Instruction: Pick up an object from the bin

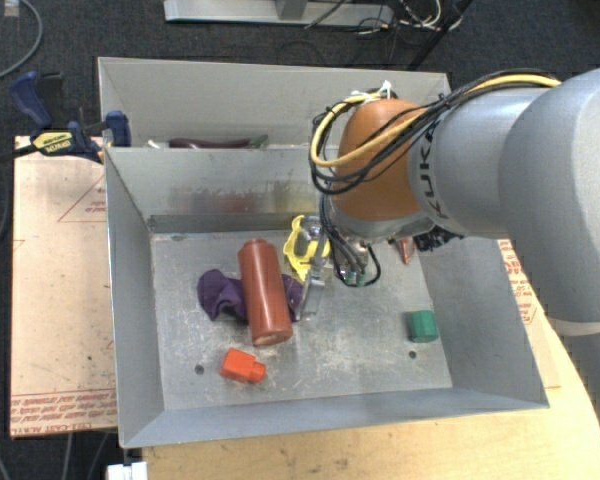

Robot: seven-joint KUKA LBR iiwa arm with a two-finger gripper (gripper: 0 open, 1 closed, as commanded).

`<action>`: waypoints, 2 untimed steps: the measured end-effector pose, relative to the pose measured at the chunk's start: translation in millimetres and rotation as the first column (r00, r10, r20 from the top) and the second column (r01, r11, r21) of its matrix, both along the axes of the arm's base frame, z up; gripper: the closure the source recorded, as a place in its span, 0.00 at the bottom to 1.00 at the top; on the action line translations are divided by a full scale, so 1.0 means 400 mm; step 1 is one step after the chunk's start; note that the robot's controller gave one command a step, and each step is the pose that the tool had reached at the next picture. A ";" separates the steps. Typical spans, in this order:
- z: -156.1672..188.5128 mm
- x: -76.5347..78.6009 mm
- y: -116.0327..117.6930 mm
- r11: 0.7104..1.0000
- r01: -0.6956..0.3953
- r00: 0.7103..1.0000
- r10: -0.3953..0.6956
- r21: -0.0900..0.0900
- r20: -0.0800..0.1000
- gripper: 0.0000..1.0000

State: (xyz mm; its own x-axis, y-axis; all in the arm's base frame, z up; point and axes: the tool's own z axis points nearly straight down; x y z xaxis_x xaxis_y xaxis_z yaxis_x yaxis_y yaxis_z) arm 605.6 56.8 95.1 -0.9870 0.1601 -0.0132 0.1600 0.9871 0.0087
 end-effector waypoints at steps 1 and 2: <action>0.031 0.010 -0.097 0.992 0.129 0.992 -0.129 0.000 -0.005 1.00; 0.031 0.010 -0.097 0.992 0.129 0.992 -0.129 -0.001 -0.005 0.00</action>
Offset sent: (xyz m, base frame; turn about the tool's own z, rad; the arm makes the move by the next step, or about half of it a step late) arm 0.0000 0.0000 0.0000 0.0000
